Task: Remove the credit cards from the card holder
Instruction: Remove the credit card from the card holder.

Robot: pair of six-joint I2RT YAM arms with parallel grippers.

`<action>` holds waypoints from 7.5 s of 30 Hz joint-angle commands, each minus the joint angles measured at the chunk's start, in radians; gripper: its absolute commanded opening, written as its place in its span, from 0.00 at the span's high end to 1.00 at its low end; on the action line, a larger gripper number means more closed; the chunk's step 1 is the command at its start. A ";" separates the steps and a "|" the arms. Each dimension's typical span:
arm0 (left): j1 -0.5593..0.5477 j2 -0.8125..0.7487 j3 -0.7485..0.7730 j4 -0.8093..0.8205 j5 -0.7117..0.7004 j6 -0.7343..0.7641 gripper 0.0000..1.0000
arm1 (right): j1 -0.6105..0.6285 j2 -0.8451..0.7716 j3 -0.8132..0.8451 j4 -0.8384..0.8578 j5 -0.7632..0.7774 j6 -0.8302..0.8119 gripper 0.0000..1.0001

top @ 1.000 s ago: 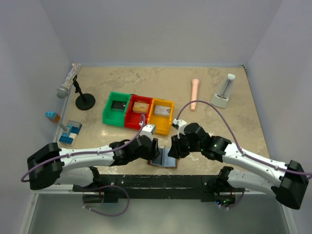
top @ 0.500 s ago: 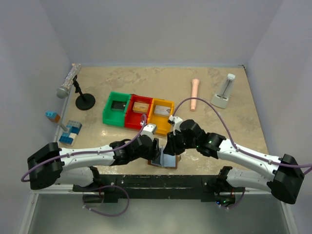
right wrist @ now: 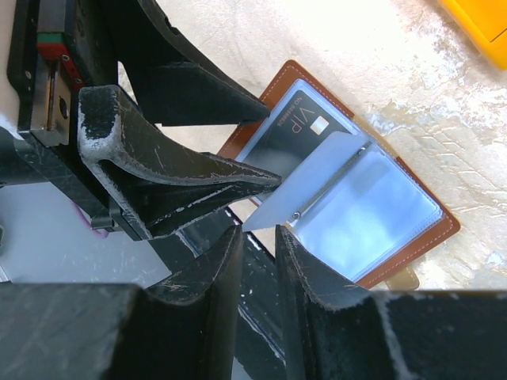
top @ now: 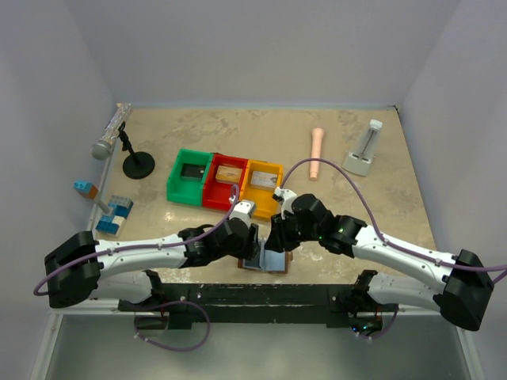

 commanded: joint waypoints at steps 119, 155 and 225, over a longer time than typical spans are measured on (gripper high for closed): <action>-0.012 -0.122 -0.194 0.082 -0.053 -0.151 0.58 | -0.011 0.348 0.010 0.235 -0.077 0.168 0.63; -0.006 0.003 -0.169 0.131 -0.074 -0.108 0.74 | -0.037 0.414 -0.106 0.404 -0.097 0.241 0.60; -0.001 -0.038 -0.269 0.210 -0.073 -0.160 1.00 | -0.091 0.307 -0.222 0.548 -0.144 0.301 0.83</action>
